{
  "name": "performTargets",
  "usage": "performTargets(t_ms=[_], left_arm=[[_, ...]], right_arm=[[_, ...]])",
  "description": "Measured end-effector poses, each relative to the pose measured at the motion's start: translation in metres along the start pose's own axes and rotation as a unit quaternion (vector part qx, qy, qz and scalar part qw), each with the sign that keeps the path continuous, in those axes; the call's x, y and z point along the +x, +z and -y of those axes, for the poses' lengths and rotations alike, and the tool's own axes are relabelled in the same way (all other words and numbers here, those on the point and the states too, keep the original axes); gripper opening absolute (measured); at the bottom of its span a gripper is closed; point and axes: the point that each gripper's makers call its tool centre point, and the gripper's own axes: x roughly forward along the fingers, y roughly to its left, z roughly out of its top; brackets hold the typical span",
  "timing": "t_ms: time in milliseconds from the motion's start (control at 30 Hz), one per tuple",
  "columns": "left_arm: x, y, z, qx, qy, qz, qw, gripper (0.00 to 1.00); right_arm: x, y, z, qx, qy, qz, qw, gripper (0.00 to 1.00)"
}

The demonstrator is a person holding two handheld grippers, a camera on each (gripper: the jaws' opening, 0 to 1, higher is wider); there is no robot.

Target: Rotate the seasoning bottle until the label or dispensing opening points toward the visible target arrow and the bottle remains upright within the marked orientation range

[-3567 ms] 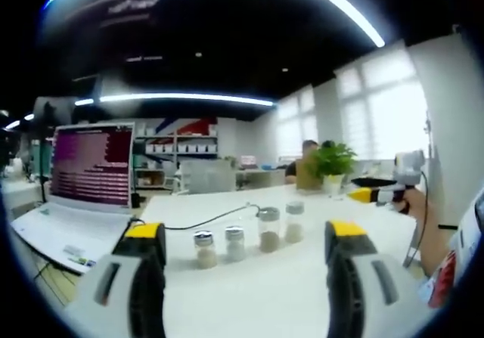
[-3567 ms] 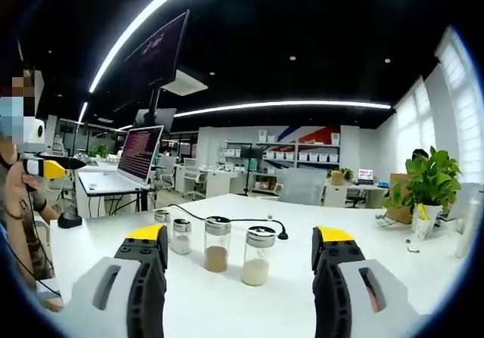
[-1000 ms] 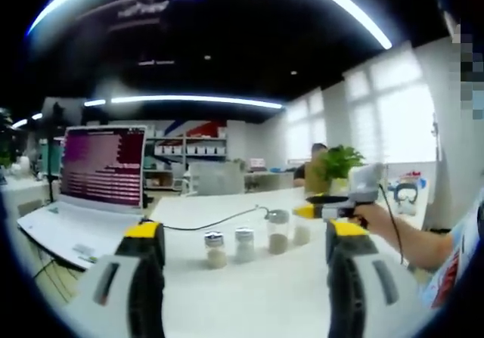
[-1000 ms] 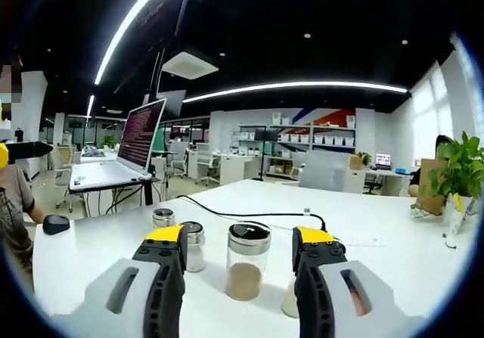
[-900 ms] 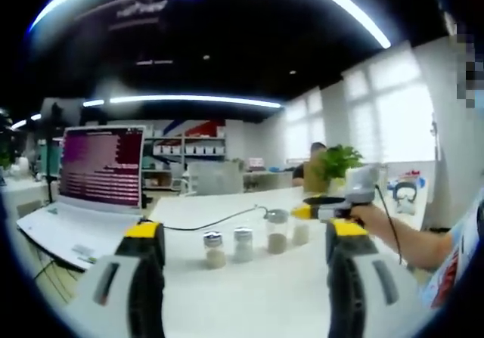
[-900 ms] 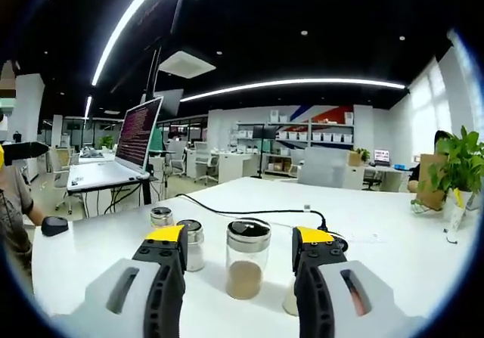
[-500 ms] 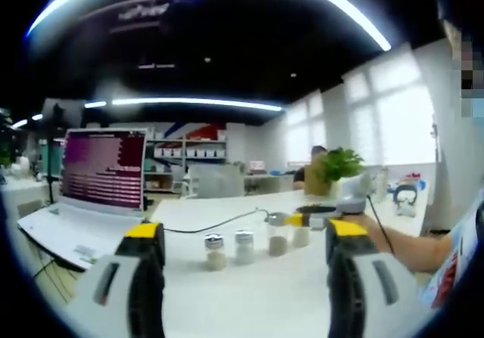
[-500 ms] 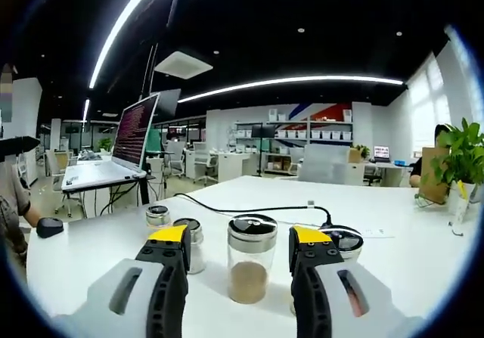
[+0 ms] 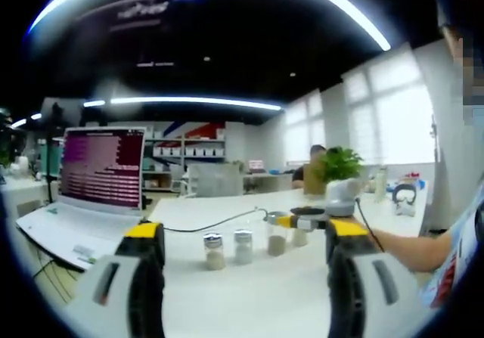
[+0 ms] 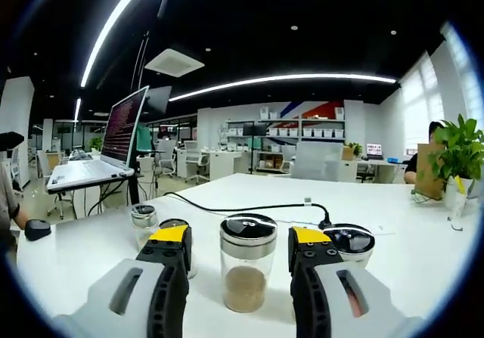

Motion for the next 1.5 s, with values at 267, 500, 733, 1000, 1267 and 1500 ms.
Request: performTargets(t_ms=[267,500,733,1000,1267,1500], left_arm=[[0.000,0.001,0.001,0.001,-0.004,0.003,1.0000,0.93],[-0.001,0.002,-0.002,-0.001,0.001,0.006,1.0000,0.93],[0.000,0.001,-0.003,-0.001,0.000,0.004,1.0000,0.93],[0.000,0.002,-0.005,-0.003,0.001,0.003,1.0000,0.93],[0.003,0.001,-0.005,-0.003,-0.003,0.001,1.0000,0.93],[0.006,-0.002,-0.001,-0.003,-0.008,-0.004,1.0000,0.93]], right_arm=[[0.009,-0.007,-0.003,0.006,-0.003,-0.009,0.9999,0.50],[0.016,-0.010,0.002,0.009,-0.017,-0.013,0.9997,0.50],[0.027,-0.011,0.003,0.008,-0.024,-0.014,0.9996,0.49],[0.034,-0.012,0.001,0.018,-0.022,-0.016,0.9995,0.48],[0.038,-0.017,0.006,0.022,-0.032,-0.025,0.9989,0.43],[0.040,-0.016,0.008,0.012,-0.024,-0.016,0.9995,0.42]])
